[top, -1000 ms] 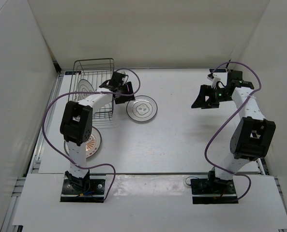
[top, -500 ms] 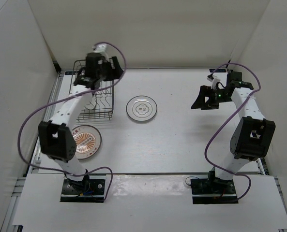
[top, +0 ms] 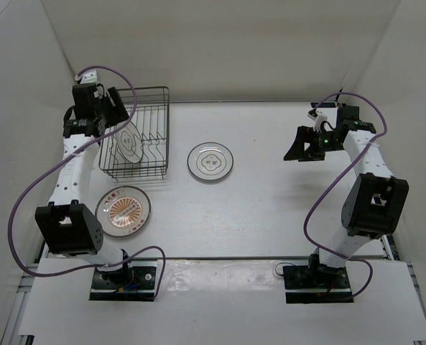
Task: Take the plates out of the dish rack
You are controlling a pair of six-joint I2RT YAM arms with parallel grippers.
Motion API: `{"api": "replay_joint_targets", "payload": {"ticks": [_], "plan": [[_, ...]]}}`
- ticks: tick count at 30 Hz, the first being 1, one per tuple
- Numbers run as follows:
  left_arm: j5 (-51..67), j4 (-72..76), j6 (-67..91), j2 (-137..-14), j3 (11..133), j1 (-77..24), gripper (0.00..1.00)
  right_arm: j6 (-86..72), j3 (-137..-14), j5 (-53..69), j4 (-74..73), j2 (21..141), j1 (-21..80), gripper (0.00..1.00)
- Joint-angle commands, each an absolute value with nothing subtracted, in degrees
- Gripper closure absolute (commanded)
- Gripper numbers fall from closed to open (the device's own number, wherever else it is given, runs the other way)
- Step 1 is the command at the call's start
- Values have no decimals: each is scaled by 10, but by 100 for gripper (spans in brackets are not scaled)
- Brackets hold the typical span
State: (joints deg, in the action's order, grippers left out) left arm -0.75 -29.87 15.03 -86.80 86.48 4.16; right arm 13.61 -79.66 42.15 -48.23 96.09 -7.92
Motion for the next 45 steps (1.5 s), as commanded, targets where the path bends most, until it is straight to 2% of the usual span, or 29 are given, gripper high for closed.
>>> {"api": "replay_joint_targets", "payload": {"ticks": [1, 15, 22, 26, 34, 39, 45], "plan": [[-15, -336, 146, -867, 839, 41, 18, 141, -789, 425, -480, 962, -83, 10], [-28, -338, 146, -929, 811, 62, 15, 157, -793, 423, -506, 956, -83, 10], [-19, -303, 131, -965, 809, 66, 26, 169, -802, 416, -519, 957, -84, 10], [-11, -260, 132, -968, 789, 70, 28, 164, -805, 413, -522, 955, -84, 10], [-15, -235, 116, -969, 774, 69, 49, 153, -809, 413, -525, 959, -84, 10], [-18, -232, 113, -964, 768, 69, 67, 152, -811, 414, -524, 963, -85, 10], [-25, -236, 99, -949, 758, 70, 79, 142, -813, 417, -520, 968, -85, 10]]}}
